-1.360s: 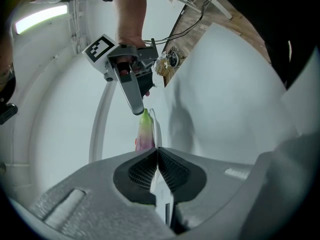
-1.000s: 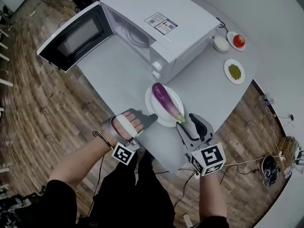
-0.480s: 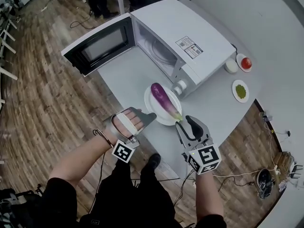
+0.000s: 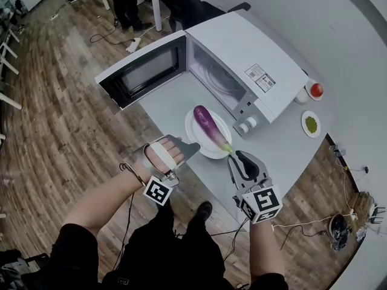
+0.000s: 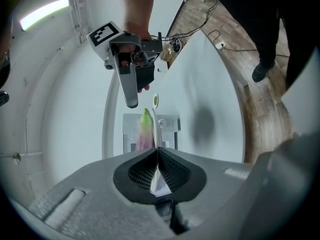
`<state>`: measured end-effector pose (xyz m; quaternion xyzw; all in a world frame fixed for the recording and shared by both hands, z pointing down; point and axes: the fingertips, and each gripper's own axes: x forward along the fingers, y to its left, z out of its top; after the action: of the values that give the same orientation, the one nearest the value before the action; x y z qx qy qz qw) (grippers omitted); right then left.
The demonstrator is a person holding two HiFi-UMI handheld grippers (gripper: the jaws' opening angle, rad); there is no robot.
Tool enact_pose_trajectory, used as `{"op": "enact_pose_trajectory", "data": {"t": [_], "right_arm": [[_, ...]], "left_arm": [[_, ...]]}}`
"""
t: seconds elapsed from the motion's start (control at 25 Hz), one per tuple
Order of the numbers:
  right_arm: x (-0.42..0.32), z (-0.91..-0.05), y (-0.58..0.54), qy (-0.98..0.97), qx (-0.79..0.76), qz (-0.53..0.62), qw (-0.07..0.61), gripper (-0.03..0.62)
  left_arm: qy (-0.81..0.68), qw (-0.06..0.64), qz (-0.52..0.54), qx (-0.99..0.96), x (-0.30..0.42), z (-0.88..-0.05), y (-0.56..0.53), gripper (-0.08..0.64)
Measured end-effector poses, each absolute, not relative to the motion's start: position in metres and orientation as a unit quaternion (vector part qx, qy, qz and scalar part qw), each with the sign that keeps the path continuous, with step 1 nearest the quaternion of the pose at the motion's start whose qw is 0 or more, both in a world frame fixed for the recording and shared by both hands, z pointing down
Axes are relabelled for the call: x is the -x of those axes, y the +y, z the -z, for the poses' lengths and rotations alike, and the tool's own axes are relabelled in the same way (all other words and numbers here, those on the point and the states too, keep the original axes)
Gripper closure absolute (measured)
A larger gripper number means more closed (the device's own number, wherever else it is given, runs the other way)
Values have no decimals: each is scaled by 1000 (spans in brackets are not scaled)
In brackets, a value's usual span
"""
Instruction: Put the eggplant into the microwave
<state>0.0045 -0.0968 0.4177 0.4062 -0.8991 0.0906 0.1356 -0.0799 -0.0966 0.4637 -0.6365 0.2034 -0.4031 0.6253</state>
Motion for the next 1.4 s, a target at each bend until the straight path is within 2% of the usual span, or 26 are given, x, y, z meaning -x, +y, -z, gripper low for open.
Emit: {"op": "enact_pose_trajectory", "data": {"t": [0.16,0.64,0.96,1.4], "right_arm": [[18,-412,-102,-893,-422,-87,130,518],[79,-413,-107,-885,-439,-79,135,526],[100,-418,-128,-886,-437,-80,134,529],[81,-420,-167,-883,-446,-63,129,531]], "left_arm": [[204,626,401,637,108,-460,-103,545],[195,633,395,637,170,-463,-119,545],[195,627,395,642,176,-469,-143,545],[201,614,410,644,155,-476,-195,545]]}}
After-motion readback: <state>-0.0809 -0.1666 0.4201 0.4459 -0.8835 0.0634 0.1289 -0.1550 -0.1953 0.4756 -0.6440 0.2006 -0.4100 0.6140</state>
